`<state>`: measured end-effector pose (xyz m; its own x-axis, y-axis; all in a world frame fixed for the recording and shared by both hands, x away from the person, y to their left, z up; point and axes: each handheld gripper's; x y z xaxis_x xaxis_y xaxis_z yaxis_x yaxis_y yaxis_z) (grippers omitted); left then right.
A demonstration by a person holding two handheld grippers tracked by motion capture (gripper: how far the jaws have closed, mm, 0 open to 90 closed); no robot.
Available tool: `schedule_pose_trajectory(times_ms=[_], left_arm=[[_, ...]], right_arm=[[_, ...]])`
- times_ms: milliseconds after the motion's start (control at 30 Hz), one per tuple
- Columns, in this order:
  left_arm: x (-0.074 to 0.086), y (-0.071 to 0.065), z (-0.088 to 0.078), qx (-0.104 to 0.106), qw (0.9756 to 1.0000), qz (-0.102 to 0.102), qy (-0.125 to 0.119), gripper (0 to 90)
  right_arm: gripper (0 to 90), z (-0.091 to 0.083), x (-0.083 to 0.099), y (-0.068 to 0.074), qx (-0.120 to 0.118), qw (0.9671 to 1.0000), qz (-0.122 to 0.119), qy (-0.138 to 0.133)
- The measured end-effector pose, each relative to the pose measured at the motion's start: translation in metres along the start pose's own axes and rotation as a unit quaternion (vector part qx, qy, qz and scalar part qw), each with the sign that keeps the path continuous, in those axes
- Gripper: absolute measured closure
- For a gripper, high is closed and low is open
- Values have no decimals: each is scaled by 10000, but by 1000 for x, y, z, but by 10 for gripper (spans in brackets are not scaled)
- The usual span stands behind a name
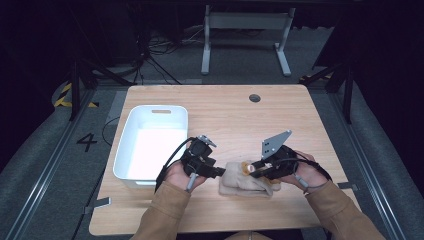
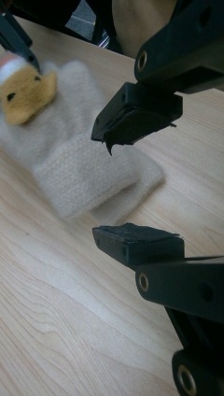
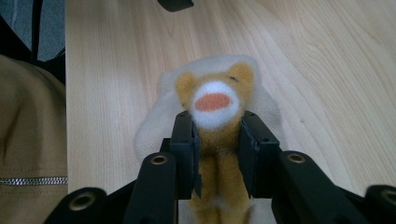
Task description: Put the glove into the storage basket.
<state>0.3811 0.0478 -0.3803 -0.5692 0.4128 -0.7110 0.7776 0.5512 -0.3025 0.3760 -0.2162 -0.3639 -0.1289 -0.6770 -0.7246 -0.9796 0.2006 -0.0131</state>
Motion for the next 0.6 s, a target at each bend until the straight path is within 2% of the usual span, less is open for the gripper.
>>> schedule_pose_trajectory(times_ms=[200, 467, 600], left_arm=[[0, 0, 1, 0, 10000, 1, 5, 480], [0, -1, 2, 15, 10000, 22, 16, 480], [1, -1, 2, 16, 10000, 21, 26, 479]], right_arm=[[692, 7, 3, 0, -119, 9999, 2, 70], [688, 15, 5, 4, -413, 9988, -152, 203], [687, 17, 6, 3, -401, 9987, -183, 238]])
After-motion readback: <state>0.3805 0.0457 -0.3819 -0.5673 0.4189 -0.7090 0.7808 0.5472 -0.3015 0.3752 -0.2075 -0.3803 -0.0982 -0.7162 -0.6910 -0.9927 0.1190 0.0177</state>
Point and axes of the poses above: each handheld gripper's, and its own axes: z roughly forward along the jaws, x roughly out of its underside, y roughly to its left, and after that the axes turned 11 degrees about -y, right-handed
